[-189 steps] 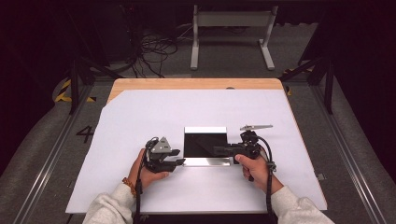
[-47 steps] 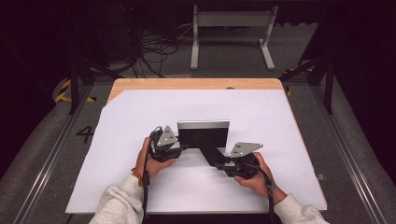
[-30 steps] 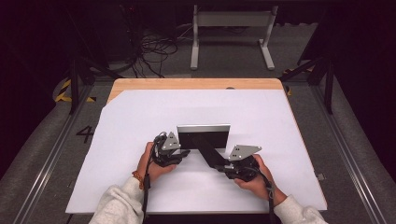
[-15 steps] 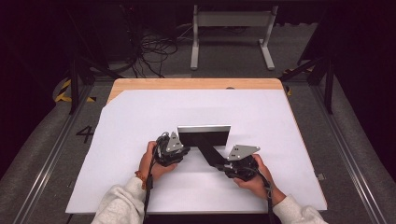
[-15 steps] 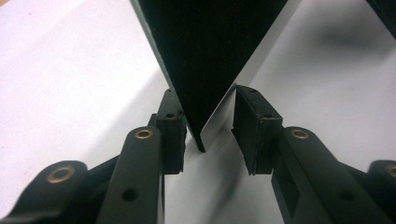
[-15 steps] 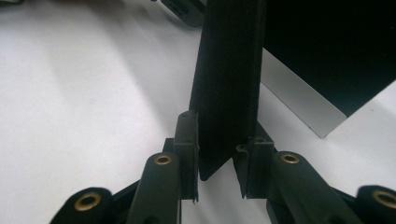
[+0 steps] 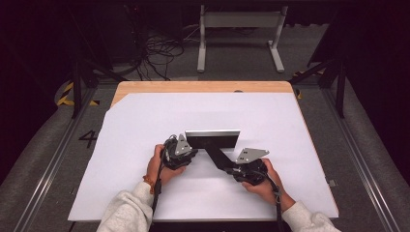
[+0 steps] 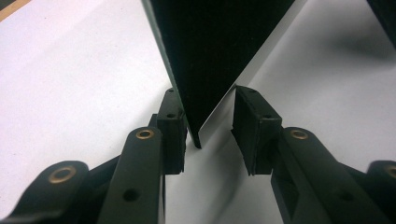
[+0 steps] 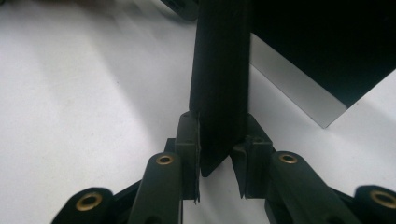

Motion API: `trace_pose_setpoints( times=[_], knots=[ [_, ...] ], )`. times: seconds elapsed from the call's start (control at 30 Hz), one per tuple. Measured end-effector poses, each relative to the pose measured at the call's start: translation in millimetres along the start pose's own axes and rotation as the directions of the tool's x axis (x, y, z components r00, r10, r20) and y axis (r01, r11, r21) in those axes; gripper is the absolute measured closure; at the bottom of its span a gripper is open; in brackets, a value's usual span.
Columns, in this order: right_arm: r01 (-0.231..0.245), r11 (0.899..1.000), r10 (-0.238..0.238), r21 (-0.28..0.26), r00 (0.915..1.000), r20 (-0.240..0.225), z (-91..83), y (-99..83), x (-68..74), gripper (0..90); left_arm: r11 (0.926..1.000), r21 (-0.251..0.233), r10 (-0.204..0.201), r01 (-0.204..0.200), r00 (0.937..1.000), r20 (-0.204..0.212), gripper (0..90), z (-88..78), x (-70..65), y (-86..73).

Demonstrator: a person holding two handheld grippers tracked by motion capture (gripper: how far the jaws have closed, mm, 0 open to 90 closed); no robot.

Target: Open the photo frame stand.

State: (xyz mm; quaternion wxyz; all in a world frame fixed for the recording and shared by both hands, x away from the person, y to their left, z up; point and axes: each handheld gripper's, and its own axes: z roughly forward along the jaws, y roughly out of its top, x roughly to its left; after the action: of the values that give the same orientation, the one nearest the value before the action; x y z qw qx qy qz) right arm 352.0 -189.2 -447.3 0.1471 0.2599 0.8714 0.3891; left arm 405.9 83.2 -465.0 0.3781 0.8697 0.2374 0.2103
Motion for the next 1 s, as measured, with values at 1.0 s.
trace_pose_setpoints(
  times=[1.0],
  knots=[
    [0.002, 0.999, -0.001, -0.032, 0.9994, 0.033, -7.9, 4.9, 3.6, 73.5, 0.9942, -0.104, -0.023, 0.028, 0.9986, 0.047, 64.9, -23.2, 9.3, 4.6]
  ],
)
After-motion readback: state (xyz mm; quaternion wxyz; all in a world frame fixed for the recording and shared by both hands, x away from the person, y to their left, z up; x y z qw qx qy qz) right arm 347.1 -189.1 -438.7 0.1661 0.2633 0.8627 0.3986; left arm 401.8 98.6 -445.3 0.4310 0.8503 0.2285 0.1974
